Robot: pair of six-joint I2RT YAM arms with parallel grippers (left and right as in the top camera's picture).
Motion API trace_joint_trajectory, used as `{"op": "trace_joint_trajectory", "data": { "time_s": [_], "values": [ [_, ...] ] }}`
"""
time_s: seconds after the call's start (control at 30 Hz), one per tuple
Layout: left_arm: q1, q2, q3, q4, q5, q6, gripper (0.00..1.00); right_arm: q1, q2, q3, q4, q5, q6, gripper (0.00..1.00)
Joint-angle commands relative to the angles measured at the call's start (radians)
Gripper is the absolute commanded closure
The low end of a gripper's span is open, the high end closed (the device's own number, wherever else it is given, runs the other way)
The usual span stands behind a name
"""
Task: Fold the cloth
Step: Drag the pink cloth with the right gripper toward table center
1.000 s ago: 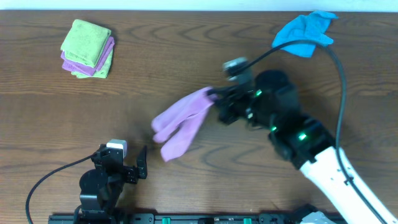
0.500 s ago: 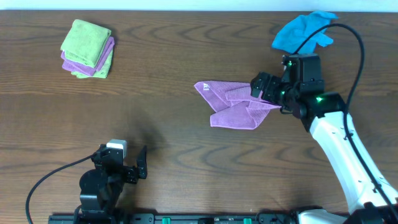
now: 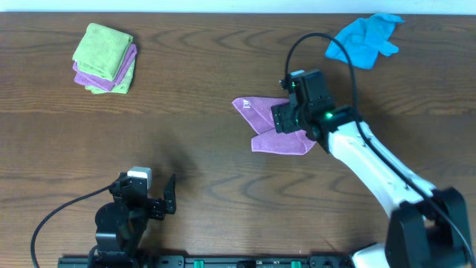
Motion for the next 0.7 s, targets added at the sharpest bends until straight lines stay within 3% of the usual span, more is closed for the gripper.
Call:
{"op": "trace_joint_trajectory", "data": {
  "time_s": [0.0,0.3,0.67],
  "values": [
    [-0.003,-0.006,-0.016,0.001,-0.010,-0.006,0.05,0.007,0.053,0.004,0.033,0.089,-0.146,0.22],
    [-0.003,-0.006,-0.016,0.001,-0.010,-0.006,0.04,0.026,0.149,0.004,0.030,0.097,-0.272,0.20],
    [-0.003,-0.006,-0.016,0.001,-0.010,-0.006,0.05,0.037,0.213,0.004,0.105,0.098,-0.275,0.34]
  ]
}}
